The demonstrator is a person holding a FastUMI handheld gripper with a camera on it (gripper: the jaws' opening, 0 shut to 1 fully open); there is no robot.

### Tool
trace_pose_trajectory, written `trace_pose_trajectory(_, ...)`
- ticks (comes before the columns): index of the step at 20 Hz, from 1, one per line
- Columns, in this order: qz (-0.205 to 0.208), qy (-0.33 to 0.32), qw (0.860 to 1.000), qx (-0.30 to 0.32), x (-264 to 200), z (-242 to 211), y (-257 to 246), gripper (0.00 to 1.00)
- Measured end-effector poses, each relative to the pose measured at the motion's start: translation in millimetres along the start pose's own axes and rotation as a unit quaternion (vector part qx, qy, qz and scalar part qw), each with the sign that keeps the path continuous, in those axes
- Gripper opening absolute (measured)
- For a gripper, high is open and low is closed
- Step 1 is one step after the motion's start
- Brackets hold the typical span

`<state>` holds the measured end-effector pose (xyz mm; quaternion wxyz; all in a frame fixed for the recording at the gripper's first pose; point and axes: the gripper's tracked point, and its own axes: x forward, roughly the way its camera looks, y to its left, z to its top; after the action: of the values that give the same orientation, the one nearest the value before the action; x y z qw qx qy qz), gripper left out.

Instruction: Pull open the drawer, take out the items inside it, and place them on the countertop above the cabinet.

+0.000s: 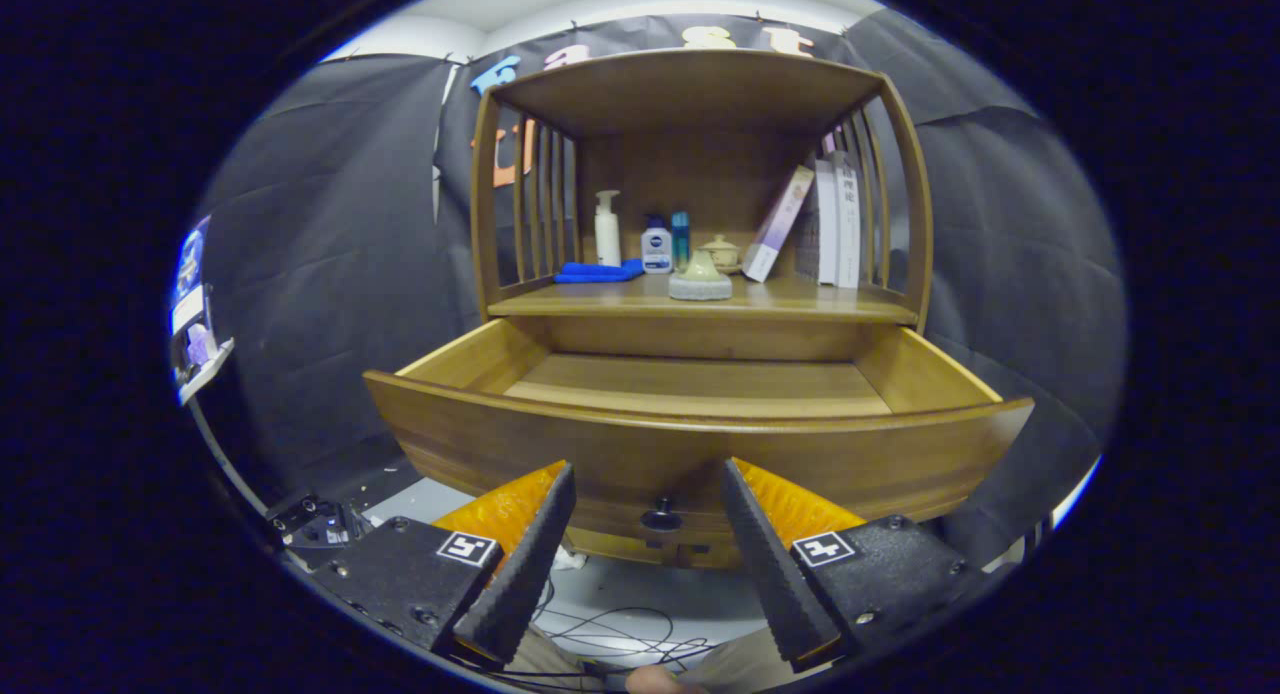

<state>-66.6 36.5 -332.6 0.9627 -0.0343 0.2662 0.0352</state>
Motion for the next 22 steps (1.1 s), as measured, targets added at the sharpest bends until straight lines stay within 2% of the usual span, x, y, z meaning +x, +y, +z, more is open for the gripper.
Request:
trace_pose_trajectory(3,-0.035,-0.005,0.999,0.003,10.9,-7.5,-10.0,0.93)
trace_pose_trajectory(7,-0.065,-0.017,0.998,-0.007,15.8,-13.1,-5.9,0.93)
trace_pose_trajectory(10,-0.086,-0.025,0.996,0.007,23.0,-10.0,-9.2,0.93)
trace_pose_trajectory(22,-0.079,-0.025,0.996,0.021,72.5,19.4,-14.7,0.95)
